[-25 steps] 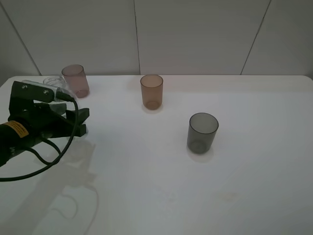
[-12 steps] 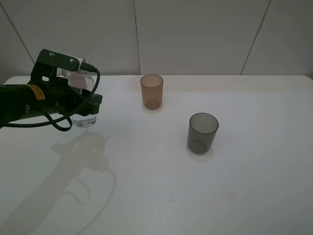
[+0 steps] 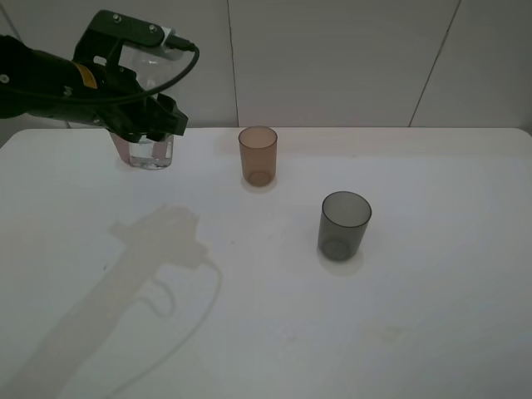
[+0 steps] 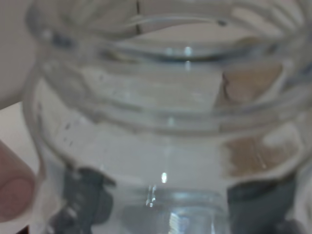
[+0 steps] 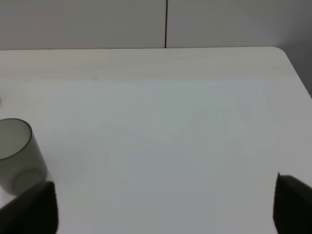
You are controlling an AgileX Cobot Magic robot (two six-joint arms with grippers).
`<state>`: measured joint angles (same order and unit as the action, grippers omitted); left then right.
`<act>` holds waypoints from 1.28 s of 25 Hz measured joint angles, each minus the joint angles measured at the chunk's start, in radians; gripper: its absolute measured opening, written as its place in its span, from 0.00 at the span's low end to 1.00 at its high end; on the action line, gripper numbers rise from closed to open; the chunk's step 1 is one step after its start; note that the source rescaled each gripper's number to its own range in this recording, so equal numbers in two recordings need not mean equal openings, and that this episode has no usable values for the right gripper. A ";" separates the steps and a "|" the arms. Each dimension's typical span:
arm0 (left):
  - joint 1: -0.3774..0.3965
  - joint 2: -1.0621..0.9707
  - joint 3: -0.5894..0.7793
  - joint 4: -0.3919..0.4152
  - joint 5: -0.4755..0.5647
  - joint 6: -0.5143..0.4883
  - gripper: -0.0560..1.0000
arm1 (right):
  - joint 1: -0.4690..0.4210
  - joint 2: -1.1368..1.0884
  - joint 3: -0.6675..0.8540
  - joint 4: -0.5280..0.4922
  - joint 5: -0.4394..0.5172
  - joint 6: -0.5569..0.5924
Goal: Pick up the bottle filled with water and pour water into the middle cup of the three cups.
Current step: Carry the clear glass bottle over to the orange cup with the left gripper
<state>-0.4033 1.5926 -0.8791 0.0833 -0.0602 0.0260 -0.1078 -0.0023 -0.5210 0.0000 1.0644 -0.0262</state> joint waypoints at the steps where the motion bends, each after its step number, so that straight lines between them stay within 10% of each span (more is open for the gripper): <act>1: 0.000 0.001 -0.002 0.001 0.000 0.019 0.08 | 0.000 0.000 0.000 0.000 0.000 0.000; 11: 0.000 0.126 -0.114 0.107 0.072 0.103 0.08 | 0.000 0.000 0.000 -0.006 0.000 0.000; 21: -0.017 0.277 -0.341 0.466 0.252 -0.159 0.08 | 0.000 0.000 0.000 0.000 0.000 0.000; 32: -0.071 0.366 -0.412 0.761 0.261 -0.219 0.08 | 0.000 0.000 0.000 0.000 0.000 0.000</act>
<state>-0.4739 1.9588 -1.2913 0.8447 0.2008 -0.1928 -0.1078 -0.0023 -0.5210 0.0000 1.0644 -0.0262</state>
